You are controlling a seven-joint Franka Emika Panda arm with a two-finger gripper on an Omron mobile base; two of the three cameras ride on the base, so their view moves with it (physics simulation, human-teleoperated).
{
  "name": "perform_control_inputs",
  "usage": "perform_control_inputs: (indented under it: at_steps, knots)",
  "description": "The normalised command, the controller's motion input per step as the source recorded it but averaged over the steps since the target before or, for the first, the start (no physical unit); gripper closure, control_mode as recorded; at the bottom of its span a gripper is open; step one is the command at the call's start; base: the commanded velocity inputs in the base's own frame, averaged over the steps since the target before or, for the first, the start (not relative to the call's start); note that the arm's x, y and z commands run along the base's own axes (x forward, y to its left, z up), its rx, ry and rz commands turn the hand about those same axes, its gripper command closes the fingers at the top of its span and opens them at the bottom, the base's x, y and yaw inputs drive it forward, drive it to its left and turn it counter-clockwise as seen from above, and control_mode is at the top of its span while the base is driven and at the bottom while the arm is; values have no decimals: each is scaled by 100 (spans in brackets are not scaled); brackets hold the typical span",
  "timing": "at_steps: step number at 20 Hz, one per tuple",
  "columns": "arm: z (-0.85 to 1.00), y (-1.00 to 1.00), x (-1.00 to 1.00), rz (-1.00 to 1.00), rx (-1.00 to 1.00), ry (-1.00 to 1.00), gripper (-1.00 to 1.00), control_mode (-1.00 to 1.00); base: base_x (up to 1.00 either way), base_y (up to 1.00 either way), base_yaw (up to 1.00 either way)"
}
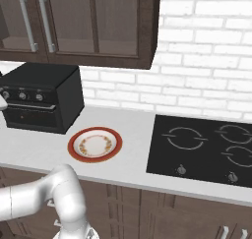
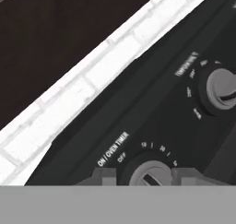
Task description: Pick up the kebab skewer and baguette bread, and place them inside the toaster oven. Close the toaster oven door and start by setting the timer.
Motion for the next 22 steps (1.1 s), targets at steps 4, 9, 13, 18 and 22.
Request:
perform_control_inputs:
  at_steps: [4,9,13,18,22]
  knots:
    - [-100,56,0,-13,27,0,100,-100,0,0,0]
    - [-100,60,10,-9,27,-1,100,-100,0,0,0]
    - [-100,58,54,-5,30,-7,100,-100,0,0,0]
    - [-100,72,40,-5,28,-10,100,-100,0,0,0]
    - [-100,73,14,-4,29,-16,100,-100,0,0,0]
